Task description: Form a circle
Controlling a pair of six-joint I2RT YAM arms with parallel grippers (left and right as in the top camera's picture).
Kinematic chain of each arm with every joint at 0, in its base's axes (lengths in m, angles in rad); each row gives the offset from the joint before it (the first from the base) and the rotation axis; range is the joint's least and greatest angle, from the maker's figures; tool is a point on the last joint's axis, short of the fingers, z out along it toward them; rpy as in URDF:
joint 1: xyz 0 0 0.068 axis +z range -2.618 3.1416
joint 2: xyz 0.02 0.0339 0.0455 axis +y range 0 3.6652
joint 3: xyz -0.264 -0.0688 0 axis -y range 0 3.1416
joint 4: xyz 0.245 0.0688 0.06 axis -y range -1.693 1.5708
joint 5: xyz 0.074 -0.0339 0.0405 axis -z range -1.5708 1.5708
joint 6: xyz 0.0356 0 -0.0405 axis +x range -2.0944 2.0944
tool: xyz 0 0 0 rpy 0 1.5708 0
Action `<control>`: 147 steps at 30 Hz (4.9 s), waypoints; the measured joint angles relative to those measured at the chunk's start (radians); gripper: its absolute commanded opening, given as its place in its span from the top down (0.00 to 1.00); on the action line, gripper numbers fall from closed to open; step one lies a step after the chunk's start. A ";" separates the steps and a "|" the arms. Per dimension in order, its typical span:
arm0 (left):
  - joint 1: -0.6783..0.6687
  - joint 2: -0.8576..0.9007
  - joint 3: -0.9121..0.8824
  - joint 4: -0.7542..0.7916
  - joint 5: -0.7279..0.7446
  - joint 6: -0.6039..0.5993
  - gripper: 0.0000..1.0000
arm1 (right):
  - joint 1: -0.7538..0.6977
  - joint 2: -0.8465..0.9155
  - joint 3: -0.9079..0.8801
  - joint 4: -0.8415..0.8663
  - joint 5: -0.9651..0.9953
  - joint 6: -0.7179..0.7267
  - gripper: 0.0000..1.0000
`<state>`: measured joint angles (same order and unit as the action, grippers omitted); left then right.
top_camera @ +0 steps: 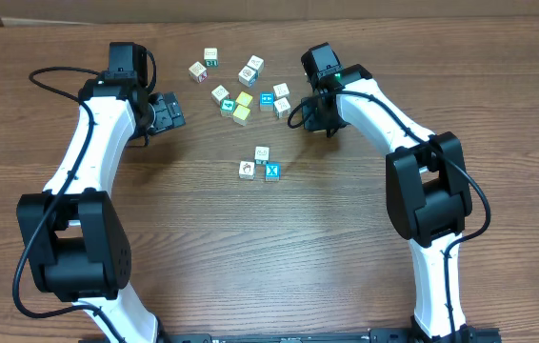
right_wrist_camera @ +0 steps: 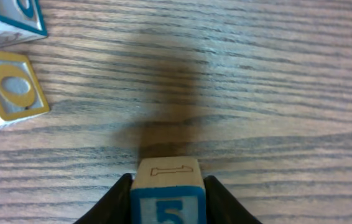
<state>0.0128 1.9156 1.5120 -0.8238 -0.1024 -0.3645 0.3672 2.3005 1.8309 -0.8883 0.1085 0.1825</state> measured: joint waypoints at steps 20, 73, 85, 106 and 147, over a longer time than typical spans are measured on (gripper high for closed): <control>0.000 0.000 0.000 0.000 0.000 0.000 0.01 | 0.000 0.000 0.000 -0.002 0.000 0.001 0.55; 0.000 0.000 0.000 0.000 0.000 0.000 0.00 | 0.168 -0.383 0.009 -0.395 -0.050 0.195 0.75; 0.000 0.000 0.000 0.000 0.000 0.000 0.00 | 0.246 -0.383 -0.137 -0.427 -0.146 0.276 0.74; 0.000 0.000 0.000 0.000 0.000 0.000 0.00 | 0.323 -0.383 -0.251 -0.367 -0.195 0.367 0.72; 0.000 0.000 0.000 0.000 0.000 0.000 0.00 | 0.517 -0.344 -0.497 0.180 0.090 0.571 0.73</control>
<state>0.0128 1.9156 1.5120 -0.8238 -0.1024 -0.3641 0.8841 1.9568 1.3338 -0.7078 0.1982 0.7536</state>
